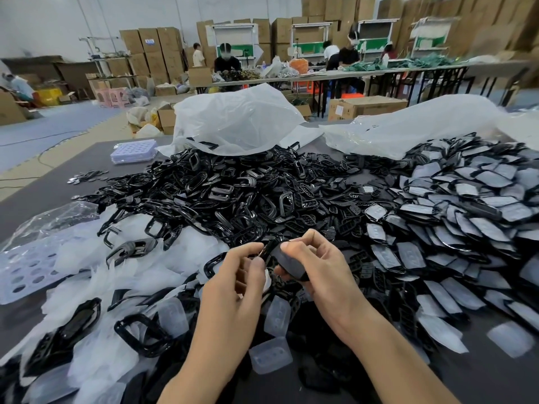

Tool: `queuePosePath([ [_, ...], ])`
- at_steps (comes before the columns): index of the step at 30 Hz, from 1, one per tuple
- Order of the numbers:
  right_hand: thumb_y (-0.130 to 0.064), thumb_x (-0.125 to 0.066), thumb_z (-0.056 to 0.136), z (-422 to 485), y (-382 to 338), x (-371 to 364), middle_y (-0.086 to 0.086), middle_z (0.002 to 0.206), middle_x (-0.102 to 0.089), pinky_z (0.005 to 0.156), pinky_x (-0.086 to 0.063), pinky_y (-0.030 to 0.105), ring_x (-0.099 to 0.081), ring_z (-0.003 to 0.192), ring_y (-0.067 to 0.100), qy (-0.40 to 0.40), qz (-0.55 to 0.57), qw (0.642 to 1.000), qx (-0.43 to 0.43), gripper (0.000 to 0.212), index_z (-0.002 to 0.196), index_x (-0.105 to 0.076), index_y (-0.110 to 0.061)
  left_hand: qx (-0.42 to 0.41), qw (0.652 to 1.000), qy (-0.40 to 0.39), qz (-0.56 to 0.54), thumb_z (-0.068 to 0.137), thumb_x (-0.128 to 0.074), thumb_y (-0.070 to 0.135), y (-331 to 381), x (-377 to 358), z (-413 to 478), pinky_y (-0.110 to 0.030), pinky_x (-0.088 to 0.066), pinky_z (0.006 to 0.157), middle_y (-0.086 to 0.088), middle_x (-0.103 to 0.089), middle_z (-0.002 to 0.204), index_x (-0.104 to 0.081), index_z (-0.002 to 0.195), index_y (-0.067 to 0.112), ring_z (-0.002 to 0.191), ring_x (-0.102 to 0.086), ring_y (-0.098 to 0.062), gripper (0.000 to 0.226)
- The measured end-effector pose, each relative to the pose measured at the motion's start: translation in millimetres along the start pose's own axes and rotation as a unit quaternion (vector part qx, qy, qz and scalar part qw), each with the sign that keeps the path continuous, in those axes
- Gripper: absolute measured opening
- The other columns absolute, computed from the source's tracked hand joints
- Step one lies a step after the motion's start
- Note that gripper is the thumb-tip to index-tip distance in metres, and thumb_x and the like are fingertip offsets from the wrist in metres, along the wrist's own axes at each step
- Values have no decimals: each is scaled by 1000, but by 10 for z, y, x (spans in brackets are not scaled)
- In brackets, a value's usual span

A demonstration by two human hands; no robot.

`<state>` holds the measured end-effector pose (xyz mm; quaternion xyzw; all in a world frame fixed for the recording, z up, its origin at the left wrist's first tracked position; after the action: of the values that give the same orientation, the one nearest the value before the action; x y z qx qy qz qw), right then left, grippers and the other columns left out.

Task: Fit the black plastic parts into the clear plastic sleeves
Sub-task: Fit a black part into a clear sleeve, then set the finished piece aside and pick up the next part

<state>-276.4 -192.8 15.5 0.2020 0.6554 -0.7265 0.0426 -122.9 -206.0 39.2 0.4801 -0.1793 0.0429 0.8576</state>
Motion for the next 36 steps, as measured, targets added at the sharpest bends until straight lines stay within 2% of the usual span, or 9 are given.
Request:
queuePosePath([
  [8,-19,-67,97,-48,-52,-136,-2,85,-75,68,-56,22,-72,70,15,-55,-186,980,49,16,111,-75,-25,69,997,18,-36,98,-57,27,-193,71,100,-18,-46,55,6,-64,66,-67,89,35,59,-60,-7,16],
  [13,-21,-56,105,-82,-20,-132,0,89,-78,64,-54,21,-70,66,10,-91,-275,956,48,26,128,-66,-28,70,996,24,-48,102,-53,24,-224,96,117,-13,-46,59,7,-69,71,-68,102,35,63,-61,-5,18],
  [15,-21,-56,105,-43,-138,24,-5,88,-78,63,-55,21,-71,67,9,-29,-299,951,70,27,129,-64,-29,69,995,20,-70,101,-49,33,-205,71,102,-15,-50,66,8,-71,81,-64,113,36,71,-64,-6,20],
  [18,-21,-55,104,-75,-546,625,-4,90,-77,64,-58,20,-73,72,10,199,-192,949,153,34,137,-55,-27,54,998,1,-42,93,-43,50,-160,40,64,-15,-50,71,14,-70,91,-58,117,41,80,-66,-6,30],
  [20,-27,-56,104,-263,-764,1100,1,92,-76,65,-58,20,-73,72,8,355,-102,905,211,52,153,-36,-28,35,999,-15,4,91,-40,55,-103,35,36,-12,-47,67,19,-68,93,-55,116,47,82,-65,-7,30],
  [23,-25,-52,107,-445,-824,1412,2,100,-75,69,-59,24,-72,72,7,446,-86,861,230,67,162,-16,-25,-16,995,-67,79,95,-38,53,21,-52,-6,-9,-45,72,24,-63,98,-49,117,54,93,-62,-2,24],
  [29,-33,-47,105,-150,-584,758,-13,99,-72,62,-52,10,-69,80,-4,274,-312,886,206,46,151,-40,-34,-184,927,-220,243,85,-56,57,274,-530,-302,-22,-34,102,16,-58,121,-55,135,35,115,-50,-4,54],
  [32,-36,-48,105,-62,-337,408,-21,112,-66,87,-50,10,-61,105,-11,147,-441,868,174,41,146,-48,-37,-254,882,-217,331,78,-58,55,277,-718,-416,-39,-43,106,2,-63,127,-63,130,28,120,-60,-18,59],
  [36,-38,-43,107,35,-24,270,-10,142,-56,113,-36,30,-48,132,10,49,-563,816,118,44,150,-47,-30,-135,863,-130,469,84,-44,56,-64,-422,-60,-56,-41,109,-13,-60,133,-63,132,20,126,-58,-34,63],
])
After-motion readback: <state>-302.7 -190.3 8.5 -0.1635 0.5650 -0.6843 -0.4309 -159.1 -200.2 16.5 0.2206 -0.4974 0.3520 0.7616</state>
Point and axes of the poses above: each hand's wrist, its own z-axis towards the middle knuckle, its own x-axis out of the back of the hand, y = z × x, the point moved 8 cm from there along z, towards the middle knuckle
